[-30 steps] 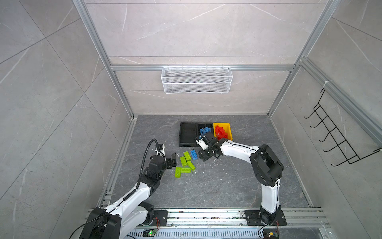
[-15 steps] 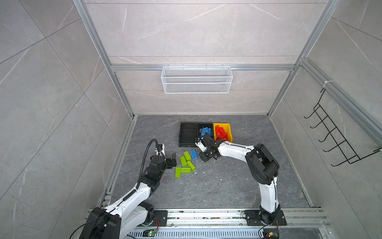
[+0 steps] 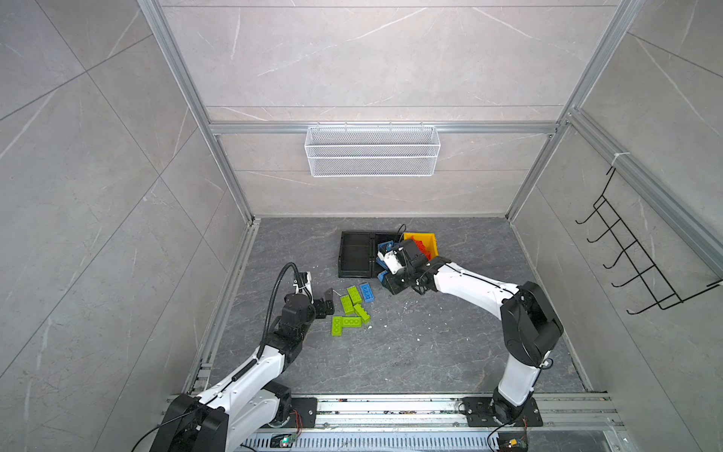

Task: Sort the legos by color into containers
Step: 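Carry the blue brick into the black bin and open the right gripper, then move the right gripper back over the last blue brick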

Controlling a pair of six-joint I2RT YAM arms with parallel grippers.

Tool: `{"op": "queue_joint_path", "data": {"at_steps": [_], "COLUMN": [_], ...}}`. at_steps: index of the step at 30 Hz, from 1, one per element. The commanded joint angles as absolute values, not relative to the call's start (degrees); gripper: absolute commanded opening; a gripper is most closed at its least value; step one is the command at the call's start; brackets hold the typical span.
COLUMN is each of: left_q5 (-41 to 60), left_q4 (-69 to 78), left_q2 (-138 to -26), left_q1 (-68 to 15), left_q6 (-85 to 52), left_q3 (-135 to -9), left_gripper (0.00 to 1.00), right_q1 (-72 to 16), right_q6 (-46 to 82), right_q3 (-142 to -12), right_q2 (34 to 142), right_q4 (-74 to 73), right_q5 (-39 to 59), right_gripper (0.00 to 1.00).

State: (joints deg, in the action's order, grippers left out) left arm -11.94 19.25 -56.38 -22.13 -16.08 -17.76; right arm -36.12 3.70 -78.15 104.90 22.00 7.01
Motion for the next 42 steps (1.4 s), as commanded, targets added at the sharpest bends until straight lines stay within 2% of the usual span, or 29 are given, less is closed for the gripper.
{"op": "queue_joint_path", "data": {"at_steps": [1, 15, 22, 24, 27, 32, 35, 42], "left_q5": [-12.28, -12.66, -12.95, -12.93, -12.87, -13.02, -13.01, -13.05], "left_q4": [20.61, 20.57, 20.61, 20.65, 20.65, 20.61, 20.48, 20.47], "left_q2": [-56.04, -57.42, -57.45, -57.57, -57.73, -57.92, -57.71, -56.99], "left_q1": [-22.06, -22.06, -22.06, -22.06, -22.06, -22.06, -22.06, -22.06], "left_q6": [-16.8, -16.48, -16.42, -16.44, -16.37, -16.35, -16.35, -16.52], "left_q3": [-18.99, -19.47, -19.36, -19.5, -19.47, -19.56, -19.54, -19.3], "left_gripper": [0.99, 0.99, 0.99, 0.99, 0.99, 0.99, 0.99, 0.99], "right_q1": [-34.68, -28.65, -28.23, -28.13, -27.95, -27.93, -27.95, -29.02], "right_q6": [5.44, 8.13, 8.0, 7.95, 7.84, 7.44, 7.21, 10.08], "right_q3": [-83.73, -104.19, -109.82, -110.84, -113.52, -115.95, -115.07, -96.96], "right_q2": [106.5, 126.17, 131.22, 132.04, 133.55, 133.82, 132.08, 118.01], "right_q4": [23.1, 24.31, 25.93, 26.2, 27.99, 29.97, 30.97, 22.48], "right_q5": [8.75, 9.53, 9.85, 9.29, 9.24, 9.18, 9.51, 9.32], "right_gripper": [0.24, 0.25, 0.27, 0.3, 0.4, 0.54, 0.57, 0.59]}}
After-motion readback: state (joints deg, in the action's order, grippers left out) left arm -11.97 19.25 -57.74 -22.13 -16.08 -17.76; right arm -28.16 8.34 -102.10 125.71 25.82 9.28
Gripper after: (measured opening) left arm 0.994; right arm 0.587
